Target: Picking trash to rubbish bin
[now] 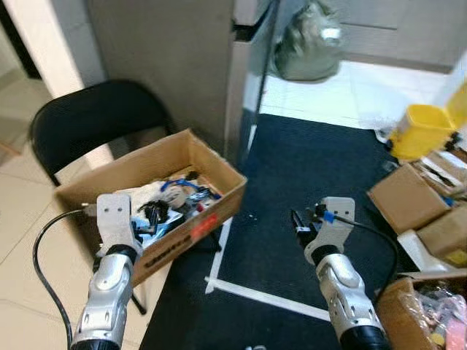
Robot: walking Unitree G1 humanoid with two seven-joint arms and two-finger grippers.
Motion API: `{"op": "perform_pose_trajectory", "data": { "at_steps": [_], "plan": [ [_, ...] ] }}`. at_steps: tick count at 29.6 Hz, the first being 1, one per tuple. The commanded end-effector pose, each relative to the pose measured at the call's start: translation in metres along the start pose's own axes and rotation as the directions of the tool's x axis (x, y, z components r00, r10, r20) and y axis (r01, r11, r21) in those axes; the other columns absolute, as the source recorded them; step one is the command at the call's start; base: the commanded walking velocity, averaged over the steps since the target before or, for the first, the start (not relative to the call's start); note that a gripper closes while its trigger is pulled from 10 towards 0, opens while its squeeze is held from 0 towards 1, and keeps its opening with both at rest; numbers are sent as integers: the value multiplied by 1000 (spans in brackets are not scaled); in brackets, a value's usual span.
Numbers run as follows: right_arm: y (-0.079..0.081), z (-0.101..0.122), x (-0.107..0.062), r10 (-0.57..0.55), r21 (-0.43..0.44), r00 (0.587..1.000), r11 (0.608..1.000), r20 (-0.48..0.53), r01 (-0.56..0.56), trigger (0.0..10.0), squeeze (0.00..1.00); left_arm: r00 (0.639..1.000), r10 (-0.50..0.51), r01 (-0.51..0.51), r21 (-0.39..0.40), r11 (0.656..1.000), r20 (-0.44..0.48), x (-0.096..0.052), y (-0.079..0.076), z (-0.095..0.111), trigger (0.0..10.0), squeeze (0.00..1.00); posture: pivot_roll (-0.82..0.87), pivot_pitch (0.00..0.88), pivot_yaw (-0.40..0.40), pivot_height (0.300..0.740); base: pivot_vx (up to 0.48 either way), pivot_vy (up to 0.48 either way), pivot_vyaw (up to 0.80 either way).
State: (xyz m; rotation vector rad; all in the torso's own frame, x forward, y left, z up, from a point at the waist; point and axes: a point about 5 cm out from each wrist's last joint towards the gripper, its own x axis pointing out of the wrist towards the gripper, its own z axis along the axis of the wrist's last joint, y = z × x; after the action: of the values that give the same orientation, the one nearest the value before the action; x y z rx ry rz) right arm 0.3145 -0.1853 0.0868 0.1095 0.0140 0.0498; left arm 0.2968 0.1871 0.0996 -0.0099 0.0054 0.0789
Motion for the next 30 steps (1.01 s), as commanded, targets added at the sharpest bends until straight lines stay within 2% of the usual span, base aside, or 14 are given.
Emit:
{"op": "perform_pose_trajectory", "data": {
  "at_steps": [1, 17, 30],
  "plan": [
    [-1, -5, -2, -7, 15, 1000, 1000, -20, 7, 10000, 0, 1000, 11, -10, 15, 1000, -9, -3, 3, -3, 10000, 0, 41, 126, 6, 740, 0, 0, -800],
    [-2, -7, -1, -26, 43, 999, 999, -26, 27, 10000, 0, 1000, 24, -24, 33, 999, 6, 4, 10, 5, 10000, 0, 22, 137, 20, 740, 0, 0, -800],
    [-3, -6, -1, -22, 43, 999, 999, -26, 23, 10000, 0, 1000, 28, -28, 25, 999, -13, -3, 7, -2, 10000, 0, 17, 143, 12, 740, 0, 0, -800]
  ]
}}
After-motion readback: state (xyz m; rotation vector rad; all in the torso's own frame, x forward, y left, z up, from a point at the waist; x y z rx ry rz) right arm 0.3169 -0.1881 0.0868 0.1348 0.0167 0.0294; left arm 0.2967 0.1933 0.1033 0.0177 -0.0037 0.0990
